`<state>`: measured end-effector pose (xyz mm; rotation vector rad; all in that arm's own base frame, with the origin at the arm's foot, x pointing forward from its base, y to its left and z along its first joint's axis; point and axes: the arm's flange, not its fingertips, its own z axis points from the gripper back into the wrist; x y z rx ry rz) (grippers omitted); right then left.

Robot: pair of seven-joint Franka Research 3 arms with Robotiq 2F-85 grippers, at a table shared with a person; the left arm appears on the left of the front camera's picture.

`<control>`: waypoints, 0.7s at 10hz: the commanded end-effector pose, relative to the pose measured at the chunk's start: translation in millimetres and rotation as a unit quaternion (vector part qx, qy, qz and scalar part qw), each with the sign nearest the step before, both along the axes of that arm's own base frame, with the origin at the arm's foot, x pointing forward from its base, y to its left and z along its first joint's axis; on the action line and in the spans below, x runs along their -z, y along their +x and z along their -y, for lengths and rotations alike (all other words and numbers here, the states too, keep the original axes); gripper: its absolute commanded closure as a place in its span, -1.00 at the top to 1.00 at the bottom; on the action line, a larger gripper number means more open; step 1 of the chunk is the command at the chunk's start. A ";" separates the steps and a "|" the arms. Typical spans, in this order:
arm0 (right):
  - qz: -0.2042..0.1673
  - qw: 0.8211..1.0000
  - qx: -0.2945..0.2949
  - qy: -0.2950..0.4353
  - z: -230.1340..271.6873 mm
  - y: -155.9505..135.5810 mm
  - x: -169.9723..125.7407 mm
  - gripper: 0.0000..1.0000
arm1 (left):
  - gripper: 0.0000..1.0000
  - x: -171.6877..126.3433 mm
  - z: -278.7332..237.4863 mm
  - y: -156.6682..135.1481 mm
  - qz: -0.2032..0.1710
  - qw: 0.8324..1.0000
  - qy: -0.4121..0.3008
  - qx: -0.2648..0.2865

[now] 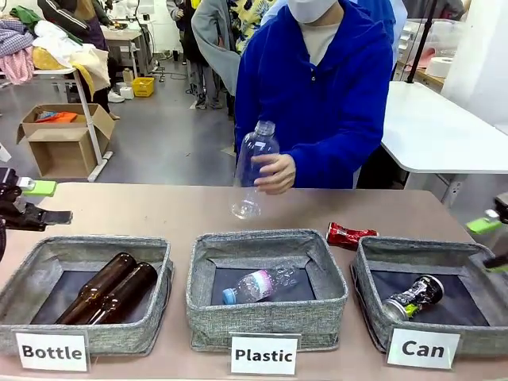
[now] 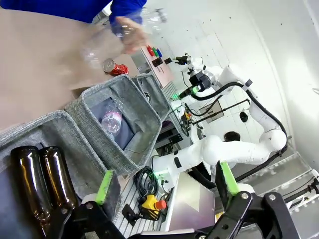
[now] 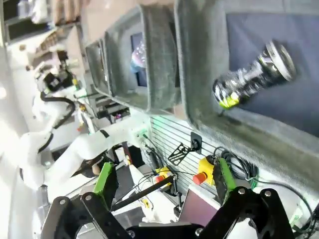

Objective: Sort the can waste into the basket.
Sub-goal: Pick up the can waste from the table and place it in the right Fabric basket.

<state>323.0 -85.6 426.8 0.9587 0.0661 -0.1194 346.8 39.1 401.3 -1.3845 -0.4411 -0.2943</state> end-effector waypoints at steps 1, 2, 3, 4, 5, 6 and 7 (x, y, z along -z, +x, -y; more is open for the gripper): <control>0.033 0.998 -0.017 -0.044 -36.5 49.1 -21.3 1.00 | 1.00 -3.8 -0.7 -2.3 -0.003 1.000 0.002 0.003; 0.059 0.994 -0.041 -0.084 -65.1 75.5 -34.7 1.00 | 1.00 -3.8 -0.7 -2.3 -0.003 1.000 0.002 0.003; 0.076 0.988 -0.054 -0.122 -90.4 92.9 -41.8 1.00 | 1.00 -3.8 -0.7 -2.3 -0.003 1.000 0.002 0.003; 0.086 0.983 -0.078 -0.140 -106.3 101.2 -45.3 1.00 | 1.00 -3.8 -0.7 -2.3 -0.003 1.000 0.002 0.003; 0.072 0.980 -0.084 -0.164 -89.2 97.1 -43.9 1.00 | 1.00 -3.8 -0.7 -2.3 -0.003 1.000 0.002 0.003; 0.111 0.979 -0.144 -0.088 -44.9 74.4 -41.8 1.00 | 1.00 -3.8 -0.7 -2.3 -0.003 1.000 0.002 0.003; 0.111 0.985 -0.129 -0.034 -6.6 51.3 -30.3 1.00 | 1.00 -3.8 -0.7 -2.3 -0.003 1.000 0.002 0.003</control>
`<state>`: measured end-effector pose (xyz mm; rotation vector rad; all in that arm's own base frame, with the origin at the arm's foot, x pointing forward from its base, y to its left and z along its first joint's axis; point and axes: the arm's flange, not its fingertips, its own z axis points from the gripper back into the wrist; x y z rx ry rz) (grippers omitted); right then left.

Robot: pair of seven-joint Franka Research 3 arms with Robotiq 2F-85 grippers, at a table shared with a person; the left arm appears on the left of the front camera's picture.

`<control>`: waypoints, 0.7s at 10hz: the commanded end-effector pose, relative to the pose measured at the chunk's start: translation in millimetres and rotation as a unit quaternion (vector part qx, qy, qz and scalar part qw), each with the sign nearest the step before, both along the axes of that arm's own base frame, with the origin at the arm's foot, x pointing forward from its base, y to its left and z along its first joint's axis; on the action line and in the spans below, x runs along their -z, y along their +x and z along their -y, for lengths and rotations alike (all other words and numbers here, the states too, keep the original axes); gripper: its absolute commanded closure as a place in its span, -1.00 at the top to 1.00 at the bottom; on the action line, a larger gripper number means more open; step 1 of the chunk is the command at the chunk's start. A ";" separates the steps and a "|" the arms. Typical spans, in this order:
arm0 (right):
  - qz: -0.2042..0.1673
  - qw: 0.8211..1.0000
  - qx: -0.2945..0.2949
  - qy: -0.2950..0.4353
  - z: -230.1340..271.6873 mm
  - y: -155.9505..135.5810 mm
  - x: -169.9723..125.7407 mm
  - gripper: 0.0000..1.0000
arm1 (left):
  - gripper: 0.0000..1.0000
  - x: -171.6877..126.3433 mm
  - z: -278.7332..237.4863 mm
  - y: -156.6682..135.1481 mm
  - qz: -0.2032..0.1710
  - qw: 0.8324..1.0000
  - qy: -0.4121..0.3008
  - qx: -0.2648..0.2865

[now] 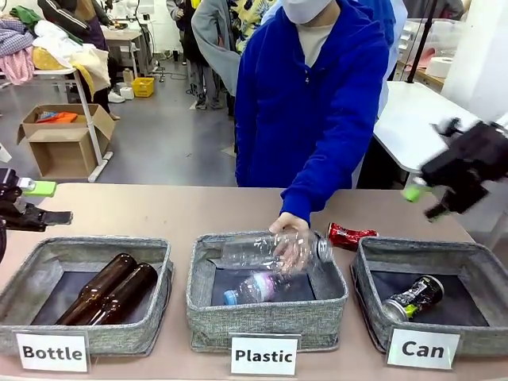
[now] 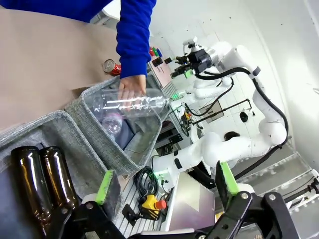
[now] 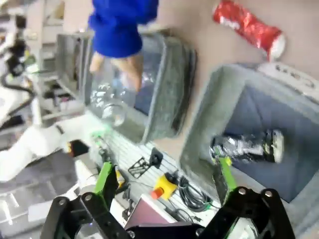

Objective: Sort the can waste into the basket.
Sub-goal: Pick up the can waste from the table and place it in the right Fabric basket.

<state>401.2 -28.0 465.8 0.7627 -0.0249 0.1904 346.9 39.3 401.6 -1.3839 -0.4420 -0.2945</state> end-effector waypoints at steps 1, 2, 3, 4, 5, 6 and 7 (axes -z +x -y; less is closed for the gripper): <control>-0.003 0.997 0.014 0.079 70.5 -47.1 18.9 1.00 | 1.00 -3.5 -0.4 -2.3 -0.004 1.000 0.002 0.004; 0.010 0.994 0.033 0.103 85.1 -66.0 28.7 1.00 | 1.00 -3.5 -0.4 -2.3 -0.004 1.000 0.002 0.004; 0.024 0.992 0.039 0.119 96.4 -71.2 38.7 1.00 | 1.00 -3.5 -0.4 -2.3 -0.004 1.000 0.002 0.004; 0.022 0.990 0.049 0.133 97.9 -73.9 45.6 1.00 | 1.00 -3.5 -0.4 -2.3 -0.004 1.000 0.002 0.004; 0.020 0.988 0.056 0.142 93.8 -71.6 47.6 1.00 | 1.00 -3.5 -0.4 -2.3 -0.004 1.000 0.002 0.004; 0.022 0.988 0.064 0.139 82.0 -62.5 42.3 1.00 | 1.00 -3.5 -0.4 -2.3 -0.004 1.000 0.002 0.004; 0.013 0.990 0.091 0.104 58.2 -42.5 29.7 1.00 | 1.00 -3.5 -0.4 -2.3 -0.004 1.000 0.002 0.004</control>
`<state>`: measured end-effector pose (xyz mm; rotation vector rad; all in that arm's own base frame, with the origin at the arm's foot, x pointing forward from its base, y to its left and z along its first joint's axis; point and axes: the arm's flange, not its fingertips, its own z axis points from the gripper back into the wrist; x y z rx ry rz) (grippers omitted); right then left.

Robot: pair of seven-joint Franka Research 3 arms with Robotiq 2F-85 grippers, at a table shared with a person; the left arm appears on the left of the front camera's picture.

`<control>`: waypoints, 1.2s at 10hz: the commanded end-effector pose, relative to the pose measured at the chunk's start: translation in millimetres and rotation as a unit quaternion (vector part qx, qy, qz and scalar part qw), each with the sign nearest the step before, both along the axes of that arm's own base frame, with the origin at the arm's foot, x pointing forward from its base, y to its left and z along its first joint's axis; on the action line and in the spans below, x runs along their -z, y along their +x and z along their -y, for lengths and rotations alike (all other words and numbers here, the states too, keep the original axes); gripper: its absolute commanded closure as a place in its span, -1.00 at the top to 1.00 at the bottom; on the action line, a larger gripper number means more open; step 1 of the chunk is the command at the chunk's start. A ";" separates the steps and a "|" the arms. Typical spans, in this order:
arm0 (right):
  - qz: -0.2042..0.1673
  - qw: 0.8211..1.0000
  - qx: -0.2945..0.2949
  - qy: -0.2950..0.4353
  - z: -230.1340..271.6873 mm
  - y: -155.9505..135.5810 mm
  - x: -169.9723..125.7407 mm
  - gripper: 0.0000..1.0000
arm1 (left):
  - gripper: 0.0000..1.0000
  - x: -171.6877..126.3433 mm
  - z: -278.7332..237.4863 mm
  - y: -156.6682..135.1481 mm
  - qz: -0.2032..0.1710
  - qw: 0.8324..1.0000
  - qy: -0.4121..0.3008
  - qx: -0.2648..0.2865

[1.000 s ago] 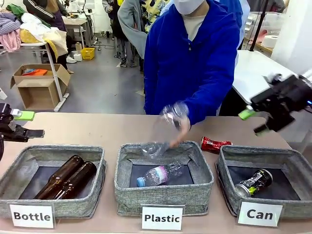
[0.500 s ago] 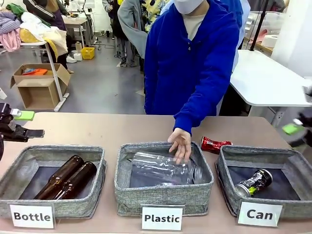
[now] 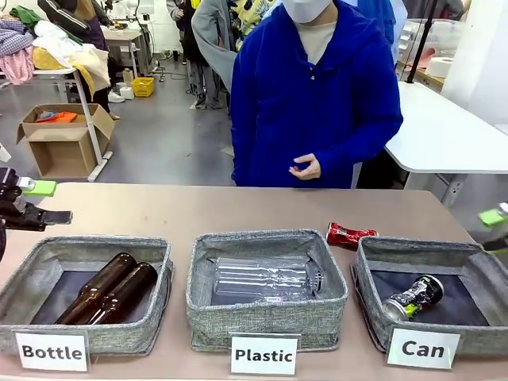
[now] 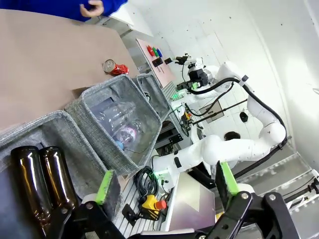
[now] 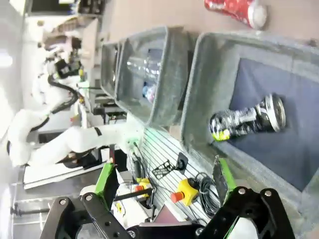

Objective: Sort the can waste into the basket.
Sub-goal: Pick up the can waste from the table and place it in the right Fabric basket.

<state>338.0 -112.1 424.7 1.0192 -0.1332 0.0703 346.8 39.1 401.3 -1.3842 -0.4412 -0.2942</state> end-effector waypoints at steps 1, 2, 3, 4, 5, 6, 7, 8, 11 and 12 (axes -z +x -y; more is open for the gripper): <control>0.009 0.997 0.027 -0.075 -62.0 48.9 -31.0 1.00 | 1.00 -3.8 -0.6 -2.2 -0.003 1.000 0.002 0.004; 0.030 0.992 0.043 -0.113 -96.1 74.9 -47.2 1.00 | 1.00 -3.8 -0.6 -2.2 -0.003 1.000 0.002 0.004; 0.053 0.985 0.060 -0.156 -129.4 96.7 -57.2 1.00 | 1.00 -3.8 -0.6 -2.2 -0.003 1.000 0.002 0.004; 0.083 0.973 0.076 -0.201 -162.9 113.2 -62.0 1.00 | 1.00 -3.8 -0.6 -2.2 -0.003 1.000 0.002 0.004; 0.113 0.958 0.080 -0.252 -195.5 124.7 -59.9 1.00 | 1.00 -3.8 -0.6 -2.2 -0.003 1.000 0.002 0.004; 0.087 0.948 0.052 -0.302 -221.8 135.5 -48.8 1.00 | 1.00 -3.8 -0.6 -2.2 -0.003 1.000 0.002 0.004; 0.022 0.958 0.043 -0.281 -217.6 135.6 -48.6 1.00 | 1.00 -3.8 -0.6 -2.2 -0.003 1.000 0.002 0.004; 0.130 0.962 0.050 -0.235 -217.2 119.9 -68.4 1.00 | 1.00 -3.8 -0.6 -2.2 -0.003 1.000 0.002 0.004; 0.088 0.943 -0.013 -0.322 -240.8 144.3 -39.4 1.00 | 1.00 -3.8 -0.6 -2.2 -0.003 1.000 0.002 0.004; 0.131 0.923 -0.063 -0.356 -238.3 166.4 -33.8 1.00 | 1.00 -3.8 -0.6 -2.2 -0.003 1.000 0.002 0.004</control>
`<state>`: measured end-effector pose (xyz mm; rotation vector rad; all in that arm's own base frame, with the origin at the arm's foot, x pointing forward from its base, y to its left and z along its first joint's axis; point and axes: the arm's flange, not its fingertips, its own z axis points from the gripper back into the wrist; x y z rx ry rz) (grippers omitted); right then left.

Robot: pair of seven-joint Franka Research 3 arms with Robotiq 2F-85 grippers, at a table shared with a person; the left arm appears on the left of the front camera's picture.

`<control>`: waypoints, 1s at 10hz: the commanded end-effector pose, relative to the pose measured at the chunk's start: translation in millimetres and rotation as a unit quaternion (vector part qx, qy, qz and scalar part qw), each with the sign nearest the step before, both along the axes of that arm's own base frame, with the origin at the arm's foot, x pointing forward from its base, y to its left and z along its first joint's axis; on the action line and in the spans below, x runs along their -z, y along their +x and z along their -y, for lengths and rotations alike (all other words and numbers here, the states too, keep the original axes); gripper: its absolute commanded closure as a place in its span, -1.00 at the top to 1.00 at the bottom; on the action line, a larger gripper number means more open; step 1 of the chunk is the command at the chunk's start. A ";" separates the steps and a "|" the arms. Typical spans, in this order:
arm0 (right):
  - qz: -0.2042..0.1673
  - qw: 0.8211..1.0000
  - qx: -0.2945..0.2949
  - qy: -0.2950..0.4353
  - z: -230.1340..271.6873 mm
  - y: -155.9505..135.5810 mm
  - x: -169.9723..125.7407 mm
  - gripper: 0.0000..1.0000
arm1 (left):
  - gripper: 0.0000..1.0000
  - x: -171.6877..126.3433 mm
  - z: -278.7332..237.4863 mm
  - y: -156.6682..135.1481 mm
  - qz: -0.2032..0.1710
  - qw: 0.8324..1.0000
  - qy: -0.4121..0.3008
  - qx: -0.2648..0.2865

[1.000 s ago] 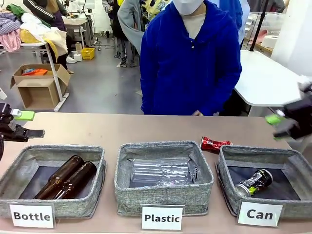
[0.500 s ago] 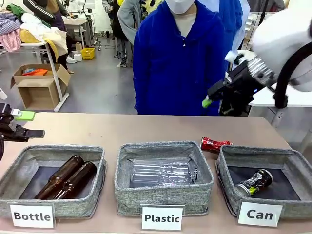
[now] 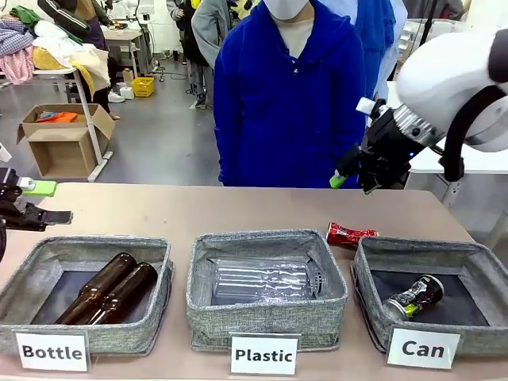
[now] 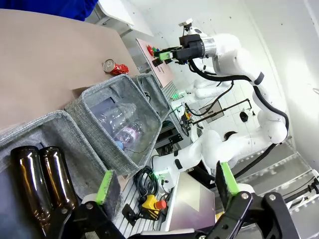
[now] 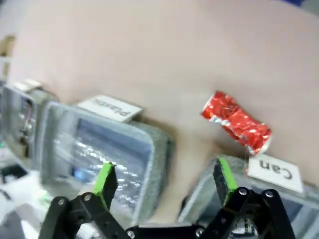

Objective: Sort the can waste into the basket.
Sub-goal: Pick up the can waste from the table and place it in the right Fabric basket.

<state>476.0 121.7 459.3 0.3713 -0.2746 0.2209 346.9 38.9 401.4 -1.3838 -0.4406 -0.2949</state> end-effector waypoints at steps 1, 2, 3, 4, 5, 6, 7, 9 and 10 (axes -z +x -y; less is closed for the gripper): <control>0.070 0.957 -0.279 -0.026 -3.2 43.3 0.3 1.00 | 1.00 -3.7 -0.8 -2.3 -0.003 1.000 0.001 0.003; 0.134 0.893 -0.426 -0.056 0.8 47.7 1.2 1.00 | 1.00 -3.7 -0.8 -2.3 -0.003 1.000 0.001 0.003; 0.191 0.781 -0.589 -0.079 -3.6 43.6 5.5 1.00 | 1.00 -3.7 -0.8 -2.3 -0.003 1.000 0.001 0.003; 0.201 0.750 -0.623 -0.096 -5.4 45.2 10.7 1.00 | 1.00 -3.7 -0.8 -2.3 -0.003 1.000 0.001 0.003; 0.176 0.706 -0.680 -0.086 -5.9 46.6 17.1 1.00 | 1.00 -3.7 -0.8 -2.3 -0.003 1.000 0.001 0.003; 0.147 0.669 -0.724 -0.073 -3.2 48.7 23.9 1.00 | 1.00 -3.7 -0.8 -2.3 -0.003 1.000 0.001 0.003; 0.154 0.659 -0.734 -0.060 -3.0 50.5 27.9 1.00 | 1.00 -3.7 -0.8 -2.3 -0.003 1.000 0.001 0.003; 0.102 0.836 -0.532 -0.089 -15.3 39.3 27.5 1.00 | 1.00 -3.7 -0.8 -2.3 -0.003 1.000 0.001 0.003; 0.131 0.790 -0.592 -0.090 -16.1 42.0 29.6 1.00 | 1.00 -3.7 -0.8 -2.3 -0.003 1.000 0.001 0.003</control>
